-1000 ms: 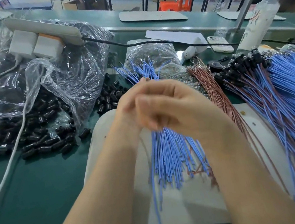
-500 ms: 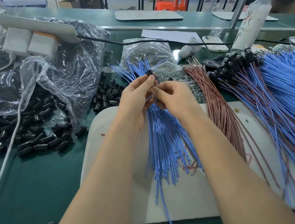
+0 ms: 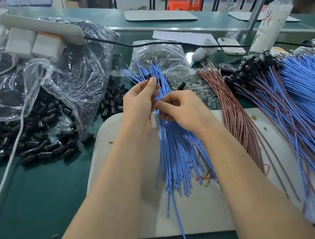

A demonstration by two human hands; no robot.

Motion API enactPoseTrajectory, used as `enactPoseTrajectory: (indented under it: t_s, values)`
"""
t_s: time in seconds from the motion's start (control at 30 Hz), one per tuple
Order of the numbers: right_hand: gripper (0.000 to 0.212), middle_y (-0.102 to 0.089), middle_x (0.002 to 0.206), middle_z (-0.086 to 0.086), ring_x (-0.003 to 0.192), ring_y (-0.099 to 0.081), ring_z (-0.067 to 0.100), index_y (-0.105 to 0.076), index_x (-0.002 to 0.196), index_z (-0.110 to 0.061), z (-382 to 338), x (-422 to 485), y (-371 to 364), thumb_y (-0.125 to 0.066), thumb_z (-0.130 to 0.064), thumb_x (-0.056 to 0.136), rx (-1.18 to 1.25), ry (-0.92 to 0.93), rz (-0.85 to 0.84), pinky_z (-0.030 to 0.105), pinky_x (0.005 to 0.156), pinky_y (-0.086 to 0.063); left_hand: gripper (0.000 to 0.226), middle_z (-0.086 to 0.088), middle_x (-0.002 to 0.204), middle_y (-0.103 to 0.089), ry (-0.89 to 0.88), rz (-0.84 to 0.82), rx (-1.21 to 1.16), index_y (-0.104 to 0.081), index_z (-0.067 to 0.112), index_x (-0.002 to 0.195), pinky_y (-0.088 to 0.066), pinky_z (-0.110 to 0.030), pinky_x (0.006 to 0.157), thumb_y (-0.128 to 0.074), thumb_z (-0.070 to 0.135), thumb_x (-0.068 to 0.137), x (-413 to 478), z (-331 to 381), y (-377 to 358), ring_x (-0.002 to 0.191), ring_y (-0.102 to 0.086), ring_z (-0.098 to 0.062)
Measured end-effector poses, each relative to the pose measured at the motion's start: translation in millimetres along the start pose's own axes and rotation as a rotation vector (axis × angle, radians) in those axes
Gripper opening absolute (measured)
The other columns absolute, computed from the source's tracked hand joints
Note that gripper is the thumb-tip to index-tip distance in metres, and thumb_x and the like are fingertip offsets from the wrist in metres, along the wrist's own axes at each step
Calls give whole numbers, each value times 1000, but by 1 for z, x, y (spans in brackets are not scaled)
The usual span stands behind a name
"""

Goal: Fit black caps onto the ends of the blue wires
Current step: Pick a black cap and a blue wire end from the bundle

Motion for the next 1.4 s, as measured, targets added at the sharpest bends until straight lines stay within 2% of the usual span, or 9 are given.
enactPoseTrajectory:
  t_s: [0.1,0.23,0.37,0.5,0.63,0.8,0.97,1.2,1.4]
  values:
    - [18,-68,67,-5,67,-67,19,-68,73,-27,6,4,-3,-62,-38,85,-63,-38,24,53,77,-55,26,15,41,-55,-26,30,41,-55,16,70,-40,-8,46,-51,11,95,3,-3,2,38,-49,5]
    - [26,-71,75,3,73,-68,23,-70,81,-16,2,5,-4,-61,-38,90,-99,-97,9,48,79,-55,26,13,45,-56,-51,59,71,-57,15,68,-41,-10,48,-54,12,94,9,-4,5,40,-49,4]
    - [21,-67,80,-12,70,-61,3,-71,93,-17,-4,-5,26,-58,-34,93,-305,-81,299,9,64,-45,17,3,61,-58,52,142,-39,-64,9,73,-42,-14,52,-59,13,89,21,-6,14,49,-47,-3]
    - [38,-50,133,14,122,-42,35,-52,131,-18,20,-16,76,-52,-30,95,-566,-503,546,45,99,-41,15,3,60,-58,201,106,-317,-64,5,78,-38,-12,39,-58,14,88,27,-5,23,44,-46,-2]
    - [43,-43,138,16,126,-40,38,-47,135,-18,37,-18,85,-54,-23,93,-557,-677,501,46,102,-35,17,3,57,-57,266,56,-367,-63,5,79,-35,-11,35,-56,16,90,26,-9,20,41,-47,-1]
    - [28,-56,126,14,116,-50,34,-60,119,-14,45,-19,84,-53,-13,91,-476,-581,632,43,96,-43,16,4,62,-61,286,26,-292,-66,7,78,-39,-12,38,-59,17,89,24,-13,17,45,-49,-1]
    - [14,-62,113,11,91,-54,22,-63,103,-12,39,-19,83,-53,-15,94,-422,-424,759,29,71,-37,13,6,65,-64,248,-53,-167,-67,9,91,-44,-13,45,-59,20,90,21,-14,13,50,-50,-2]
    - [15,-68,100,8,95,-61,25,-66,101,-11,37,-21,82,-54,-14,93,-416,-354,785,26,68,-37,15,8,64,-65,218,-90,-91,-66,10,90,-45,-13,49,-56,20,92,19,-14,9,52,-51,-2]
    - [6,-65,87,-2,71,-57,3,-61,94,-18,7,-17,70,-58,-14,91,-147,-92,747,7,60,-39,14,8,81,-70,163,-184,12,-69,17,91,-50,-18,62,-56,23,93,18,-14,6,65,-59,-4]
Point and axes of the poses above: each hand's wrist, its own x-axis towards the middle knuckle, its own y-axis out of the back of the hand, z = x × y, the point moved 2 cm from there along x, towards the middle knuckle
